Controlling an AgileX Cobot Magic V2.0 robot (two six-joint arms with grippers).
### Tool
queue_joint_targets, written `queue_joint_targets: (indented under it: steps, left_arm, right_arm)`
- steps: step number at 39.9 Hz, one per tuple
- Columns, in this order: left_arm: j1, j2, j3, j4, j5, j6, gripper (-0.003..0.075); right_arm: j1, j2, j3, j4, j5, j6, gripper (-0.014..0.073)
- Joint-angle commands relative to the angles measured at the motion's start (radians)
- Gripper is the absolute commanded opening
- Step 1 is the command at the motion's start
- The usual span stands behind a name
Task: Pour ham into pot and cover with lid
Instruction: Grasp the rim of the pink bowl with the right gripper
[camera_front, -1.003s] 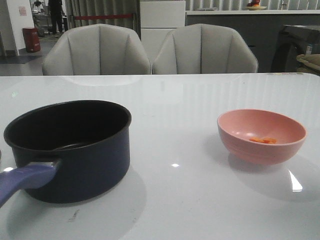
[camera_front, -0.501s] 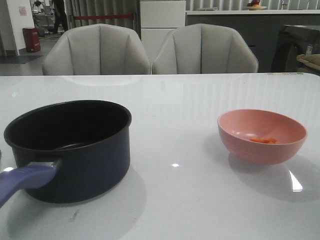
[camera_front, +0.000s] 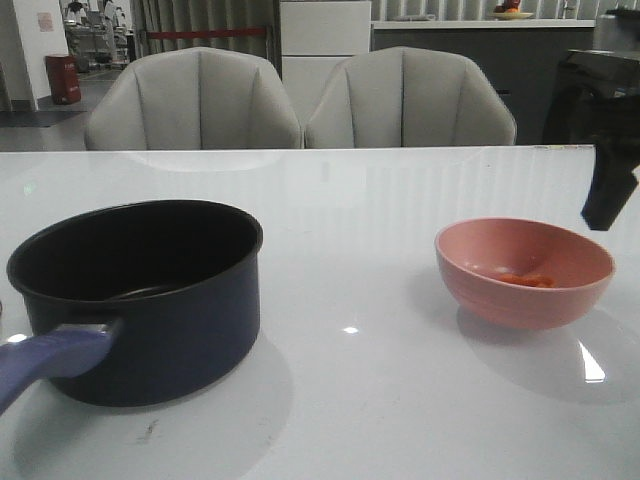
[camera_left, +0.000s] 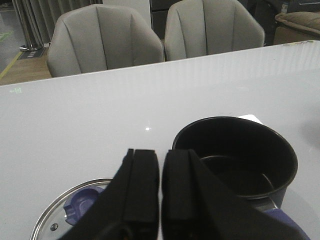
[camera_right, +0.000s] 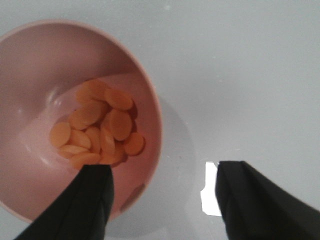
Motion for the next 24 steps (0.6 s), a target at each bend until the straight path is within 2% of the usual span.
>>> queue_joint_targets:
  steps: [1, 10, 13, 21, 24]
  left_arm:
    - [-0.007, 0.01, -0.027, -0.007, -0.07, -0.011, 0.0124]
    - [-0.007, 0.01, -0.027, -0.007, -0.057, -0.011, 0.0124]
    - [-0.007, 0.01, -0.027, -0.007, -0.057, -0.011, 0.0124]
    - [-0.007, 0.01, -0.027, -0.007, -0.057, -0.011, 0.0124]
    - [-0.007, 0.01, -0.027, -0.007, -0.057, -0.011, 0.0124]
  right_arm:
    - [-0.003, 0.017, -0.048, 0.063, -0.032, -0.075, 0.0538]
    - [-0.003, 0.129, -0.08, 0.066, -0.063, -0.097, 0.0514]
    - [-0.003, 0.161, -0.094, 0.066, -0.061, -0.1, 0.0439]
    - [-0.003, 0.196, -0.124, 0.066, -0.069, -0.1, 0.0129]
    - [-0.003, 0.196, -0.135, 0.066, -0.062, -0.104, 0.014]
